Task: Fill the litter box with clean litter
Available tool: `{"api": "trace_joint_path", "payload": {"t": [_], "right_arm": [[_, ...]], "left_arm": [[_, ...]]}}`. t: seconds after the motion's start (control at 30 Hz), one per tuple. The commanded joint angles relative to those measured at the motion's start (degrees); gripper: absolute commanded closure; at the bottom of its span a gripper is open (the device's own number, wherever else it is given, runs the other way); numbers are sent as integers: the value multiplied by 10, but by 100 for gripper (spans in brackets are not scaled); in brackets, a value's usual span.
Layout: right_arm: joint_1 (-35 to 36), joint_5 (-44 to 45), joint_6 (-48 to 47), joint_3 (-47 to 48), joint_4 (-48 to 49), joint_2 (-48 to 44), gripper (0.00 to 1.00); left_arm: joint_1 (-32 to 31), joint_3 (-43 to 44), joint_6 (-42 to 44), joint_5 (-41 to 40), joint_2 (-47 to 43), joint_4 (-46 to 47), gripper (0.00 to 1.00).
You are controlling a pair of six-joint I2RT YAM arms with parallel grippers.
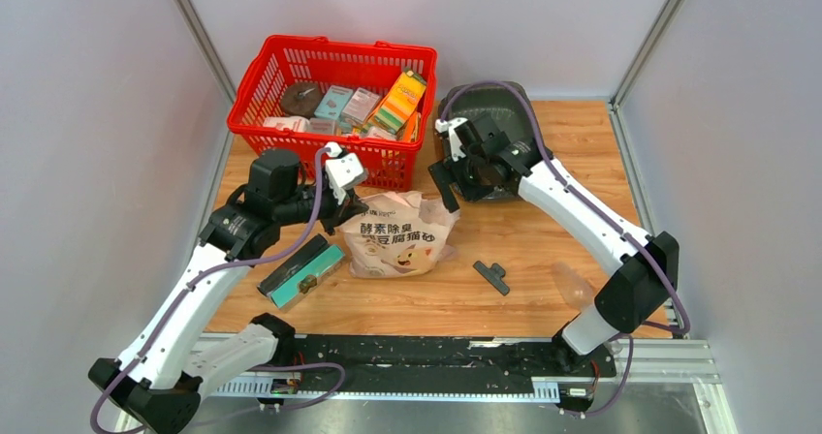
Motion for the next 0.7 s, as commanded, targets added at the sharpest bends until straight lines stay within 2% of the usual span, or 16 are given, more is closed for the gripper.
{"api": "trace_joint_path", "payload": {"t": [0.0, 0.1, 0.13, 0.23, 0.33, 0.43, 0.57, 0.67], "right_arm": [[-7, 61, -42, 31, -20, -18, 6], [-7, -58, -27, 27, -12, -16, 6], [-8, -136, 2, 25, -7, -16, 6], [-2, -211, 15, 24, 11, -14, 4], [-1, -194, 5, 32, 2, -4, 8], [-1, -206, 7, 46, -7, 12, 25], [0, -198, 11, 74, -42, 31, 31], [2, -172, 1, 85, -65, 37, 44]], "left_arm": [[3, 10, -22, 20, -36, 97, 100], [3, 7, -30, 29, -34, 107, 100], [3, 8, -32, 29, -32, 109, 100], [3, 12, -31, 29, -29, 108, 100], [3, 19, -31, 28, -26, 105, 100], [3, 22, -33, 25, -22, 109, 100], [3, 32, -25, 14, -16, 113, 100], [3, 39, -21, 8, -13, 111, 100]]}}
